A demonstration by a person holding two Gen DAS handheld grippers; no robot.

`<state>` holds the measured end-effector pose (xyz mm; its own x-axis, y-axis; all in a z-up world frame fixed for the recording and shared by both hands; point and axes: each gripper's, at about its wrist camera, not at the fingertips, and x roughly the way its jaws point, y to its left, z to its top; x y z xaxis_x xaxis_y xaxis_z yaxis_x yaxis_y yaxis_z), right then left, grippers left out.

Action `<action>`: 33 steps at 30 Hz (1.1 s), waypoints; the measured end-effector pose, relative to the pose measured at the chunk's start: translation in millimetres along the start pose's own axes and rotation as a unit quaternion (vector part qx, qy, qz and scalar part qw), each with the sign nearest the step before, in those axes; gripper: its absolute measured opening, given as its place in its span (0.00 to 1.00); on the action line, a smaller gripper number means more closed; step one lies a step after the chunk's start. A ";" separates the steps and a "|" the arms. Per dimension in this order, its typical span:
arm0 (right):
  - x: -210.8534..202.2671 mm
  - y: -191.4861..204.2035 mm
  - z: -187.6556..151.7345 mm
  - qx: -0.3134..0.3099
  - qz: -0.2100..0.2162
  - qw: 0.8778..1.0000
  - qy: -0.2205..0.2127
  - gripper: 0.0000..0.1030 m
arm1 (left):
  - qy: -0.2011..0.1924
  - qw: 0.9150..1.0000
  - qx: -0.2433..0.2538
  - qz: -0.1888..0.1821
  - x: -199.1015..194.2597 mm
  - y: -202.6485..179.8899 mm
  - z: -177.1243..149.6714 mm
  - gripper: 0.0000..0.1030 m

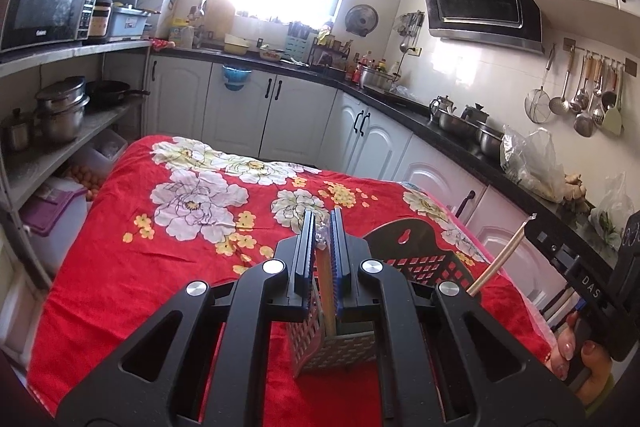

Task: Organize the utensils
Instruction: 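Open the left tool to release the chopsticks into the basket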

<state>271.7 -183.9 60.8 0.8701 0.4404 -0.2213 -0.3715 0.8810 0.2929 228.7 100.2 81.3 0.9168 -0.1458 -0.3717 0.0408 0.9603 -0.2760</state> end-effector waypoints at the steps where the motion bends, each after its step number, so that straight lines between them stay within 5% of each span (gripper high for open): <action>1: -1.1 0.1 -0.4 0.002 0.000 1.000 0.002 0.24 | 0.001 1.000 -0.002 -0.001 -0.8 0.0 -0.8 0.03; 5: -4.3 1.3 -1.7 0.000 -0.001 1.000 0.008 0.30 | 0.004 1.000 -0.005 -0.002 -1.1 1.1 -1.4 0.06; 14: -11.8 3.1 -7.1 -0.003 0.002 1.000 0.020 0.40 | 0.011 1.000 -0.028 -0.005 -9.5 6.2 -10.1 0.38; 23: -23.7 6.6 -9.8 -0.015 0.000 1.000 0.020 0.51 | -0.003 0.999 -0.047 -0.012 -29.8 7.3 -11.4 0.88; 33: -32.8 12.0 -19.7 -0.026 0.006 0.999 0.036 0.53 | 0.002 0.998 -0.055 -0.011 -43.1 11.3 -23.2 0.90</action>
<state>232.3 -184.4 53.2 0.8403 0.4613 -0.2847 -0.4006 0.8823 0.2472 180.5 111.8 73.6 0.9147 -0.1684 -0.3674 0.0174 0.9246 -0.3804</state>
